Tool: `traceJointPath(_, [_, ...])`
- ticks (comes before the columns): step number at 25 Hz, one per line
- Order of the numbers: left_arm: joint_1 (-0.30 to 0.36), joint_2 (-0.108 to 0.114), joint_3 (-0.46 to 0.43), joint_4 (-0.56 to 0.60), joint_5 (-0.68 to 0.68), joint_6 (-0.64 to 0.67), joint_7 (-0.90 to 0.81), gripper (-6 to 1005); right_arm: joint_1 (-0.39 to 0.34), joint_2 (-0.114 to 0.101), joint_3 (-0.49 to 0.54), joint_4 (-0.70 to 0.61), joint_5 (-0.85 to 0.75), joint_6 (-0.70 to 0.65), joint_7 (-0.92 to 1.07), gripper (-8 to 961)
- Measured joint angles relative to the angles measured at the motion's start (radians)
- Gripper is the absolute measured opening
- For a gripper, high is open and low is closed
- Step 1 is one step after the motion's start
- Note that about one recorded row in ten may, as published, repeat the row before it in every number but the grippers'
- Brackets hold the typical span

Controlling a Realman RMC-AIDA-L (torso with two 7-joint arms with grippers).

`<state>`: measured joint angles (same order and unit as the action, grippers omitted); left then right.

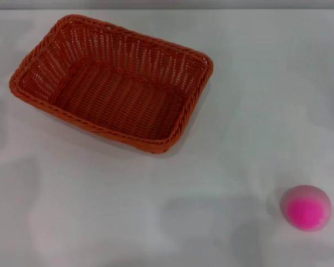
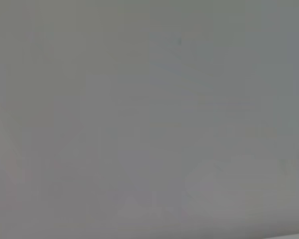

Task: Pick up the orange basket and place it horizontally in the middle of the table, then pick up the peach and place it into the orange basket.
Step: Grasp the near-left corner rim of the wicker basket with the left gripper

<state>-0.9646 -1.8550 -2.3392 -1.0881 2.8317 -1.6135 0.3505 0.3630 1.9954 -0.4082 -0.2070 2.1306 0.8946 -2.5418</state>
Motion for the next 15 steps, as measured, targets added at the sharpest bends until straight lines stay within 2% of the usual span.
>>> traceJointPath(2, [-0.019, 0.001, 0.015, 0.025, 0.000, 0.002, 0.005, 570, 0.000, 0.001, -0.004, 0.000, 0.000, -0.001, 0.000, 811])
traceJointPath(7, [-0.049, 0.001, 0.055, 0.073, 0.000, 0.012, 0.007, 665, 0.001, 0.002, -0.004, 0.000, 0.000, -0.002, 0.000, 812])
traceJointPath(9, [-0.069, 0.001, 0.097, 0.119, 0.000, 0.020, 0.009, 702, 0.001, 0.003, -0.004, 0.000, 0.000, -0.003, 0.000, 812])
traceJointPath(13, [-0.084, -0.007, 0.136, 0.163, 0.000, 0.031, 0.009, 778, 0.003, 0.004, -0.004, 0.000, 0.000, -0.003, 0.000, 811])
traceJointPath(15, [-0.085, -0.010, 0.143, 0.171, 0.000, 0.039, 0.009, 778, 0.004, 0.004, -0.004, 0.000, 0.000, -0.004, 0.000, 811])
